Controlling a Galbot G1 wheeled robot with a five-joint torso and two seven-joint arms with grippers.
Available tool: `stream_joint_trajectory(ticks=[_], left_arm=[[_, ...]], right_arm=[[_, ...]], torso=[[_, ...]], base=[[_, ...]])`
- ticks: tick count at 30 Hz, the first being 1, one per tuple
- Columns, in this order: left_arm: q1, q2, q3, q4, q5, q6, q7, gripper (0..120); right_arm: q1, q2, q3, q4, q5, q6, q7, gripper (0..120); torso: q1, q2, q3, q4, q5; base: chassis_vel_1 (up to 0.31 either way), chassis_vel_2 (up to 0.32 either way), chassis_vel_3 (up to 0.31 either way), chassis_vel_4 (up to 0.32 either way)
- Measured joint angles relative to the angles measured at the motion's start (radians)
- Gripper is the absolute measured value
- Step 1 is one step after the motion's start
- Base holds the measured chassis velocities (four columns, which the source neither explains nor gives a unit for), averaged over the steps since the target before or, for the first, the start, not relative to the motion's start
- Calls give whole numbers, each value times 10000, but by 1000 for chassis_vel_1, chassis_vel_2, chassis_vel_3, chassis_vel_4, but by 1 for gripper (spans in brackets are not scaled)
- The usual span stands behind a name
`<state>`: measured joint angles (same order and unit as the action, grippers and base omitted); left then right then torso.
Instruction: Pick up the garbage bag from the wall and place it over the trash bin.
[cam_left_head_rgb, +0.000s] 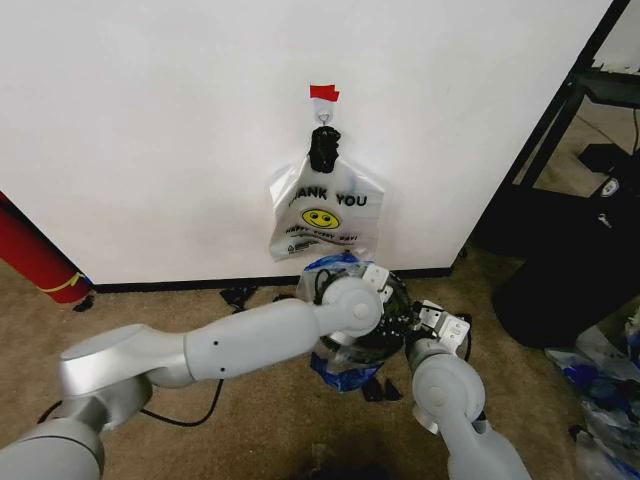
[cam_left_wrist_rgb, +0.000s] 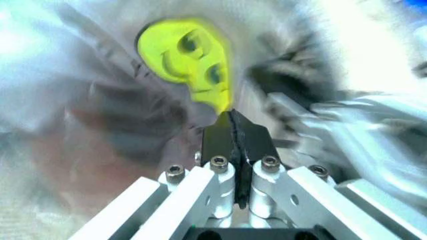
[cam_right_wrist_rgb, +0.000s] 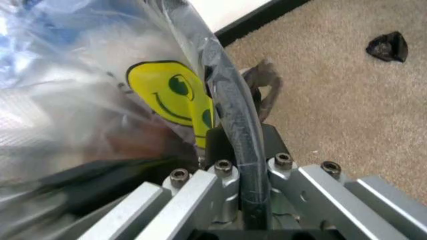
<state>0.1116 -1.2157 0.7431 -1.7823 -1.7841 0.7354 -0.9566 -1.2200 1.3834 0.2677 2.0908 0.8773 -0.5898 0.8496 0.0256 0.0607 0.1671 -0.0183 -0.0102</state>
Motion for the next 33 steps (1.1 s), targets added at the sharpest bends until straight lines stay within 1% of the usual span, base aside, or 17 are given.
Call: stream_joint_trajectory(ticks=[1, 3, 6, 8, 9, 10, 14, 16, 19, 21, 22, 23, 27, 28, 29, 30, 33], left_arm=[[0, 0, 0, 0, 0, 0, 0, 0], [19, 332, -329, -611, 7, -34, 43, 0], [203, 970, -889, -1410, -10, -235, 70, 8], [234, 1066, -990, -1508, -41, -256, 74, 10], [344, 1465, -1342, -1860, -188, -282, 82, 13], [365, 1566, -1423, -1939, -223, -282, 86, 14], [467, 2583, -2097, -2397, -308, -224, 294, 19], [479, 2690, -2172, -2405, -265, -203, 342, 20], [617, 3137, -2469, -2309, 451, -153, 889, 25], [868, 3401, -2675, -2093, 1423, -216, 1517, 34], [868, 3401, -2675, -2093, 1423, -216, 1517, 34], [1049, 3525, -2861, -1920, 1865, -274, 1877, 39], [1380, 3673, -3421, -1095, 2510, -485, 2927, 56], [1383, 3689, -3427, -1062, 2563, -504, 3001, 58], [1440, 3836, -3469, -871, 2888, -612, 3611, 65], [1440, 3836, -3469, -871, 2888, -612, 3611, 65], [1740, 4091, -3721, -784, 2909, -593, 4448, 78]], right_arm=[[0, 0, 0, 0, 0, 0, 0, 0], [-93, -22, 66, 47, 40, 45, -45, 0], [-342, -76, 99, 135, 40, 93, -127, 0], [-371, -83, 101, 152, 37, 93, -134, 0], [-427, -107, 119, 209, 26, 101, -140, 0], [-437, -117, 122, 220, 25, 103, -141, 0], [-533, -173, 136, 393, 26, 137, -180, 0], [-549, -174, 143, 426, 29, 154, -205, 0], [-666, -174, 161, 542, 37, 232, -376, 0], [-787, -168, 202, 636, 70, 302, -550, 0], [-787, -168, 202, 636, 70, 302, -550, 0], [-867, -162, 234, 682, 105, 324, -626, 0], [-985, -164, 297, 758, 273, 347, -693, 0], [-987, -167, 299, 759, 282, 347, -693, 0], [-987, -186, 298, 758, 323, 346, -693, 0], [-987, -186, 298, 758, 323, 346, -693, 0], [-930, -232, 251, 757, 383, 325, -690, 0]], torso=[[0, 0, 0, 0, 0], [-1, 1, -2, 1, 0], [-1, 0, -1, 1, -1], [-1, 1, -1, 1, 0], [0, 0, -1, 2, -2], [-1, 0, -1, 3, -3], [-1, 1, -1, 3, -2], [-1, 1, -1, 4, -2], [-1, 1, -1, 2, -1], [-1, 1, -1, 2, -2], [-1, 1, -1, 2, -2], [-1, 1, -1, 2, -2], [-1, 1, -1, 0, -2], [0, 1, 0, 0, -2], [0, 0, 0, 0, -2], [0, 0, 0, 0, -2], [-1, 1, -1, 5, -1]], base=[[0, 0, 0, 0], [0, 0, 0, 0], [0, 0, 0, 0], [0, 0, 0, 0], [0, 0, 0, 0], [0, 0, 0, 0], [0, 0, 0, 0], [0, 0, 0, 0], [0, 0, 0, 0], [0, 0, 0, 0], [0, 0, 0, 0], [0, 0, 0, 0], [0, 0, 0, 0], [0, 0, 0, 0], [0, 0, 0, 0], [0, 0, 0, 0], [0, 0, 0, 0]])
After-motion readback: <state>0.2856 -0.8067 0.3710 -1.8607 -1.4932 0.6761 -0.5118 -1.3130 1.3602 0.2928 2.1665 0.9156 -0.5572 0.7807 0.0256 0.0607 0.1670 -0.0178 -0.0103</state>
